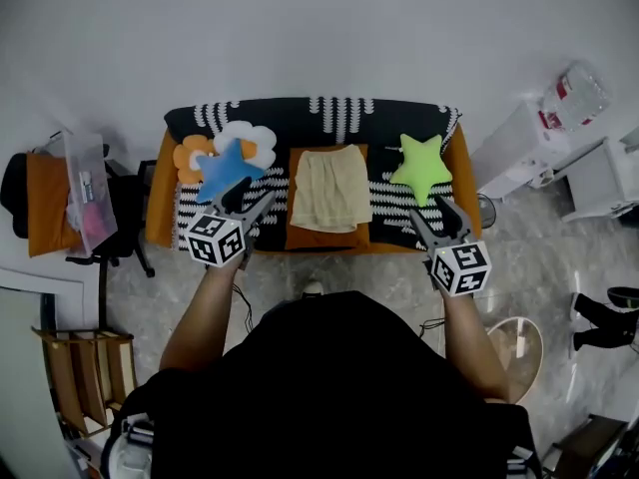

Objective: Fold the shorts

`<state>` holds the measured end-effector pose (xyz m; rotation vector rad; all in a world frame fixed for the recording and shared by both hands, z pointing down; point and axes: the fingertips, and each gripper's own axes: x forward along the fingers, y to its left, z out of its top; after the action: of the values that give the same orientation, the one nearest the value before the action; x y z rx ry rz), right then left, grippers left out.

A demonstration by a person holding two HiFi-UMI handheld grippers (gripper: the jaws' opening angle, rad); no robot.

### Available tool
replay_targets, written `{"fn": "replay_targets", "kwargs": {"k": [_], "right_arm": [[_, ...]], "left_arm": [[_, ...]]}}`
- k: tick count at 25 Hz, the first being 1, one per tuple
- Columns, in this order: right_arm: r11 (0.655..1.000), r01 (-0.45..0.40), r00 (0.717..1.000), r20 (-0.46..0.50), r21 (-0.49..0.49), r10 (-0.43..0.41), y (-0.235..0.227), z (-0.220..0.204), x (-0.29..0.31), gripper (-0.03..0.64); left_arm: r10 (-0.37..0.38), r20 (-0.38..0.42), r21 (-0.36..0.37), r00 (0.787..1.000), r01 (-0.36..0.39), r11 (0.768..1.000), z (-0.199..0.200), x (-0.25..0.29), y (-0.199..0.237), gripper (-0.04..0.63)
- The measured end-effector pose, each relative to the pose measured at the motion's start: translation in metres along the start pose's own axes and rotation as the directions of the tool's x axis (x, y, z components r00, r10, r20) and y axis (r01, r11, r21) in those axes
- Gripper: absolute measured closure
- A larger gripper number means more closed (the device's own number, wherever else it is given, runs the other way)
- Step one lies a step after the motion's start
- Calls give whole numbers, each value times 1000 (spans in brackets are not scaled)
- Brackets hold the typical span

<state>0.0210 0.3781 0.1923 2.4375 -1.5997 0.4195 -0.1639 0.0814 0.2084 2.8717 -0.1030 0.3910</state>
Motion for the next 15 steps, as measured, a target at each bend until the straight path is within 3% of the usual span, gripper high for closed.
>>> {"fn": "replay_targets", "kwargs": {"k": [15], "right_arm": [[999,42,999,-7,3,-42,6,26,80,354]], "left_arm": [[-51,-6,11,999,51,999,24,43,83,302]]}}
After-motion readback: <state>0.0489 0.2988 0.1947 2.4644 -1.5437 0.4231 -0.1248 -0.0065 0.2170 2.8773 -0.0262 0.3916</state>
